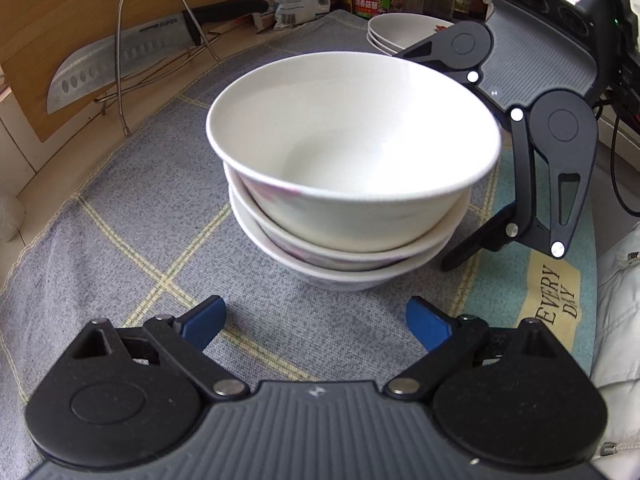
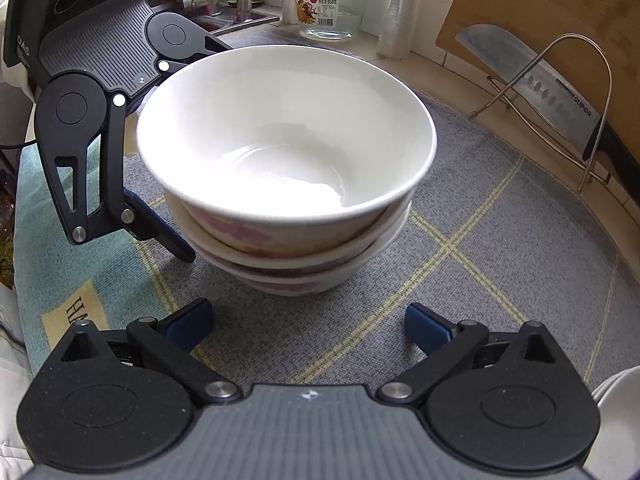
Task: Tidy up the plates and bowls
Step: 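Move both tools to the bowl stack and grip its rim from opposite sides, then lift and carry the bowl stack with both tools toward the plate stack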
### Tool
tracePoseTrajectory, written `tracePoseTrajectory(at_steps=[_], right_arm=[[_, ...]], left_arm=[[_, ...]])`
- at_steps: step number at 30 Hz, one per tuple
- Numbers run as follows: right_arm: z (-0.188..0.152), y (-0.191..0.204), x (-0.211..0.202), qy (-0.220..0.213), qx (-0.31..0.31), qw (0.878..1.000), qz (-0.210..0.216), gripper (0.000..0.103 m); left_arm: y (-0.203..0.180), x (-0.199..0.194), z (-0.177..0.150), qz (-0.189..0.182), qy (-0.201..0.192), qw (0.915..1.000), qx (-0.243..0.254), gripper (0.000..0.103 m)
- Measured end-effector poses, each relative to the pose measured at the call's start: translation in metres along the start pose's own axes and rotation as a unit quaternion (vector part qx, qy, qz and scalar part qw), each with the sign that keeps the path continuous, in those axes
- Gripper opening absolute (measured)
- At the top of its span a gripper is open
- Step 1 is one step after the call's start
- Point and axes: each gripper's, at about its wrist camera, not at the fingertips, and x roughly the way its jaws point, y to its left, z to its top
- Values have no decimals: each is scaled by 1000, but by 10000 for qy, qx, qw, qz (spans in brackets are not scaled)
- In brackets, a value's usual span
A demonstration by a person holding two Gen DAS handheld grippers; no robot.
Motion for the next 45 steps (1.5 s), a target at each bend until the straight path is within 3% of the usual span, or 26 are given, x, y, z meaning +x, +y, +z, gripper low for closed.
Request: tracePoseTrajectory(at_steps=[3, 13, 24, 31, 45], right_arm=[[-2, 1, -2, -25, -21, 10000, 17, 103], [13, 0, 3, 279, -374, 9988, 151, 103], [30, 8, -7, 91, -1063, 9941, 214, 103], [37, 5, -12, 9, -1106, 9934, 292, 92], [39, 0, -8, 30, -908, 9951, 397, 92]], left_arm=[[1, -2, 4, -76, -71, 9999, 111, 82], [3, -6, 13, -448, -178, 9962, 719, 80], [12, -4, 18, -668, -205, 9950, 712, 79], [12, -3, 23, -746, -216, 9939, 782, 78], [10, 0, 29, -716, -97, 9936, 873, 75]])
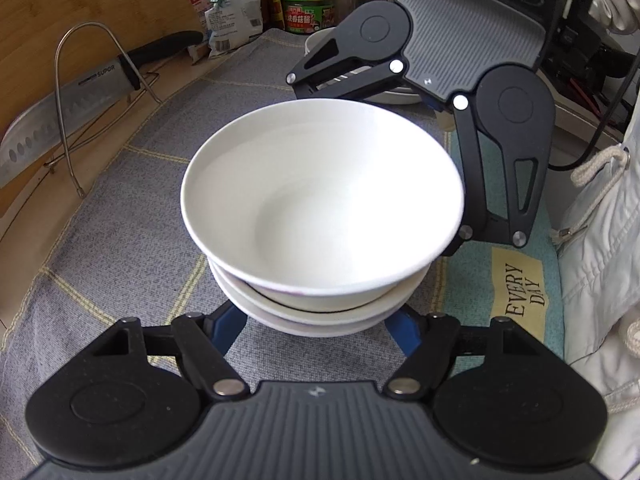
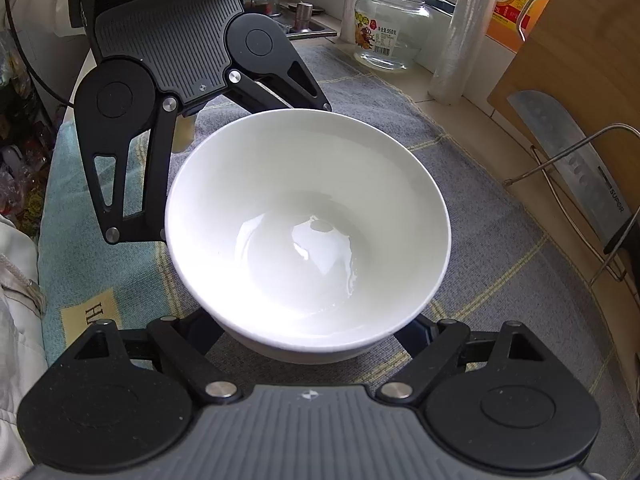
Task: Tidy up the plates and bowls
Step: 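Lift and carry the bowl stack with both tools toward the plate stack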
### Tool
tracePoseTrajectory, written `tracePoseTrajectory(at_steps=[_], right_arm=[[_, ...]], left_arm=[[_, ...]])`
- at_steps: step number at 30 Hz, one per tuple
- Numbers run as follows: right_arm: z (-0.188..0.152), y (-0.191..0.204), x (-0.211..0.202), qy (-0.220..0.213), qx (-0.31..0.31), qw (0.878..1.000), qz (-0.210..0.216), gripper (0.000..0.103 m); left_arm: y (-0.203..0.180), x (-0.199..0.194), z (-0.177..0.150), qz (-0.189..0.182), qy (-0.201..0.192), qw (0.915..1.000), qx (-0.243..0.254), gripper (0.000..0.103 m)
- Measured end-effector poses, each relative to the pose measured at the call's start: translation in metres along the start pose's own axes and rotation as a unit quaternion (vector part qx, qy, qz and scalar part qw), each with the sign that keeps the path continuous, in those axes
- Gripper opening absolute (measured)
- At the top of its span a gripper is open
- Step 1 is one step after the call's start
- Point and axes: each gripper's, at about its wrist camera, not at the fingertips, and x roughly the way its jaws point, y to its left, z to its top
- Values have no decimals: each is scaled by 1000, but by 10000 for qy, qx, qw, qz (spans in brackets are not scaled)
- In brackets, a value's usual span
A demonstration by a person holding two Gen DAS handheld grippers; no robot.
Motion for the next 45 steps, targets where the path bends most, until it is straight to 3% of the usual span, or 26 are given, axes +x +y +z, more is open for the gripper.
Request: tracePoseTrajectory(at_steps=[16, 33, 45], right_arm=[[-4, 7, -7, 59, -26, 10000, -74, 91], [-16, 22, -41, -59, 16, 9998, -193, 91], [-46, 11, -79, -219, -11, 9993, -300, 91]], left_arm=[[-11, 0, 7, -14, 122, 9999, 46, 74], [-42, -15, 27, 77, 115, 9997, 203, 74], [-70, -1, 60, 219, 98, 9991, 359, 74]])
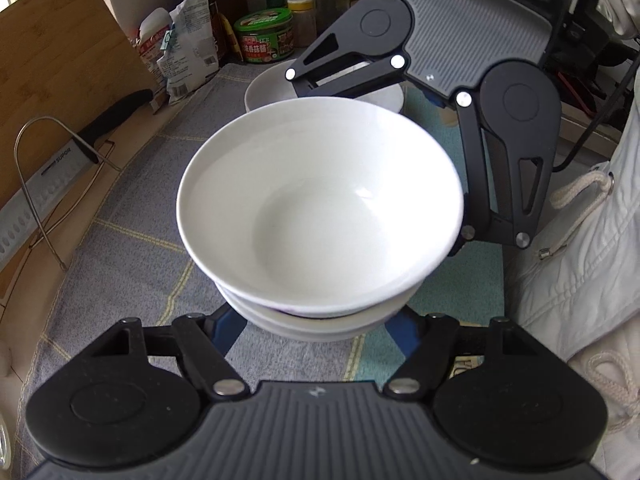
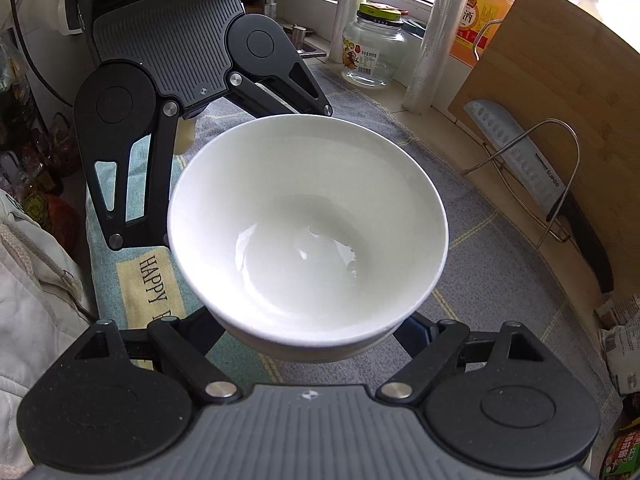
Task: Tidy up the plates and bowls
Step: 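Lift and carry the bowl stack with both tools toward the plate stack, then lower the bowl stack onto the flower-print plate stack with both tools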
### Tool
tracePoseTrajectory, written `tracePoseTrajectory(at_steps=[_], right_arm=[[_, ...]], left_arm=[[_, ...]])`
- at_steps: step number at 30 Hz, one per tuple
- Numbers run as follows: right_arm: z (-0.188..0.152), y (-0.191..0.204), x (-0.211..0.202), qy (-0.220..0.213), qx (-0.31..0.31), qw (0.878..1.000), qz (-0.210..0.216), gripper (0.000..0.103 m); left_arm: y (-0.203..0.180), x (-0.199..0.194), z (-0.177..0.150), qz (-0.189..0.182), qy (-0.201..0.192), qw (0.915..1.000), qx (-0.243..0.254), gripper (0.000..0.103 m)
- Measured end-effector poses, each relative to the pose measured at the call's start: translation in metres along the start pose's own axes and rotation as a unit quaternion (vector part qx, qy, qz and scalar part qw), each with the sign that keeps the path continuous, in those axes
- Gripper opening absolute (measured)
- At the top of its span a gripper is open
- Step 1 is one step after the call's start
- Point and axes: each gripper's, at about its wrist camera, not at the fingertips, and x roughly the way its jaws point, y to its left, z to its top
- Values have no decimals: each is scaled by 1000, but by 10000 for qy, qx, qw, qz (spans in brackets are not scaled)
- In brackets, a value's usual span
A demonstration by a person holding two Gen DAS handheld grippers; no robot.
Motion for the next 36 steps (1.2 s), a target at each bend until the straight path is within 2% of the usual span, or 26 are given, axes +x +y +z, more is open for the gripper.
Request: tracePoseTrajectory(at_steps=[8, 21, 28, 36], right_arm=[[-31, -29, -34, -19, -16, 9999, -161, 91], [-101, -81, -74, 93, 181, 9985, -503, 91], [-124, -106, -78, 176, 296, 9977, -590, 91], [-140, -127, -72, 229, 304, 9976, -587, 91]], left_arm=[[-20, 17, 48, 48, -126, 9998, 124, 74], [-25, 76, 125, -70, -241, 9987, 435, 74], [-16, 103, 147, -86, -222, 9983, 532, 74], [-5, 124, 155, -107, -148, 9987, 475, 74]])
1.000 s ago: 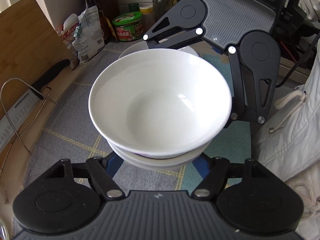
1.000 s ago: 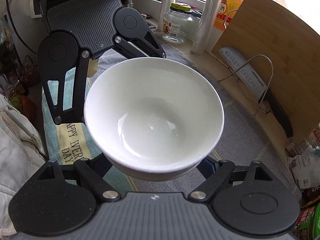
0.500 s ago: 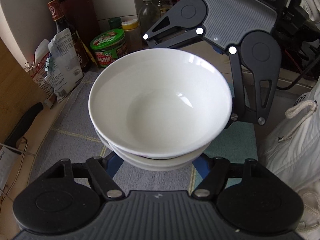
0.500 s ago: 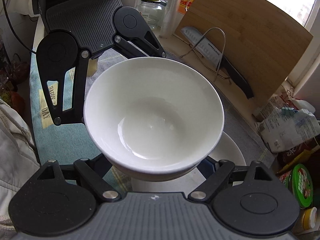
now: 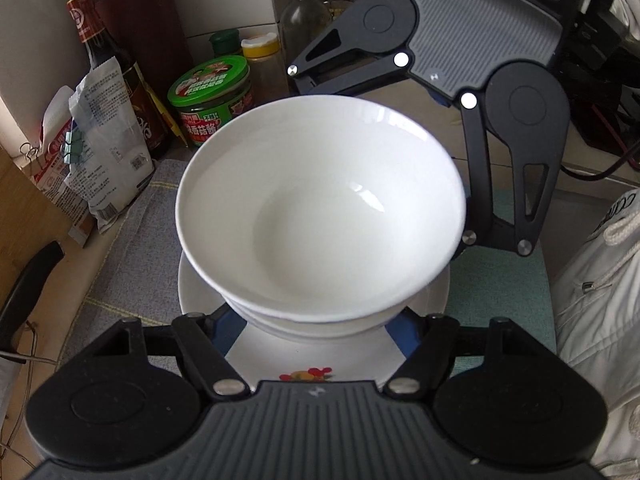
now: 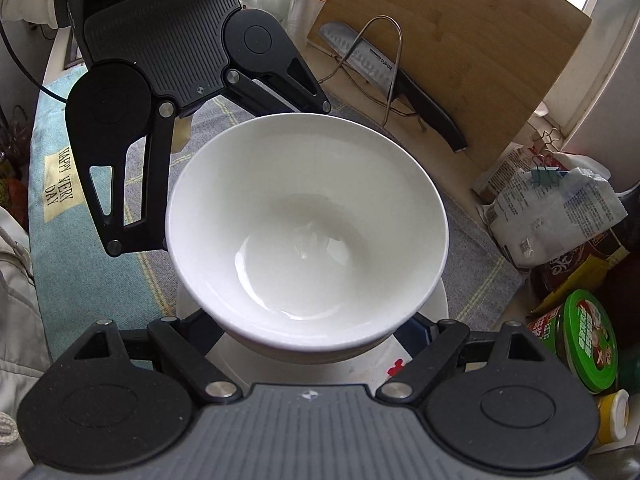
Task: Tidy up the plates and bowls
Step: 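Lower the bowl stack onto the flower-print plate stack with both tools, then open both tools and withdraw them from the stacked dishes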
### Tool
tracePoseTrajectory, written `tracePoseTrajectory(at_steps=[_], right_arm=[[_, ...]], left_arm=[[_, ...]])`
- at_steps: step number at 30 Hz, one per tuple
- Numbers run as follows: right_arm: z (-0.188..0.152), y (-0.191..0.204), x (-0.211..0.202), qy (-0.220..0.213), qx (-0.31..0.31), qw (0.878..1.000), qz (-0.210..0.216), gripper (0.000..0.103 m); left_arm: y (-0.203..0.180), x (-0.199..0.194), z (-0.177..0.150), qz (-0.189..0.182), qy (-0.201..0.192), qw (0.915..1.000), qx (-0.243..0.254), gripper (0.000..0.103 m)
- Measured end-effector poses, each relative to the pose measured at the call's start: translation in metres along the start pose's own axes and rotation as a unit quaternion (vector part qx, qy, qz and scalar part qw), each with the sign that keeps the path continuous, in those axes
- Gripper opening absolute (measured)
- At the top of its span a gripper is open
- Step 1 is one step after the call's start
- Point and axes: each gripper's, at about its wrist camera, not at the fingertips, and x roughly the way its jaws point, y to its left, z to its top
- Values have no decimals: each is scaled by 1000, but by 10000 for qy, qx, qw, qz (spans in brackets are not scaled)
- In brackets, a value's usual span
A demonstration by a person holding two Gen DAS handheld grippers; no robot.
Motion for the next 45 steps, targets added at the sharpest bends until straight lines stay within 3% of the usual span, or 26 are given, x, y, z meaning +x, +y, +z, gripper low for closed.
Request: tracePoseTrajectory(at_steps=[25, 28, 30, 36, 40, 45], right_arm=[[-3, -15, 15, 115, 186, 9997, 118, 92], [-3, -17, 13, 37, 179, 9998, 38, 103], [-2, -15, 9, -39, 126, 9999, 29, 103], [-1, -11, 8, -8, 82, 9999, -93, 103], [-1, -8, 4, -50, 134, 9998, -140, 103], [3, 2, -6, -90, 274, 9989, -357, 103]], left_arm=[[12, 12, 1, -56, 26, 10000, -53, 75], [12, 11, 2, -67, -17, 9999, -120, 79], [10, 9, 2, -50, -43, 9999, -106, 87], [6, -2, -3, 342, -242, 9990, -140, 97], [9, -11, -13, 580, -337, 9964, -520, 97], [6, -37, -29, 1103, -750, 9847, -1121, 98]])
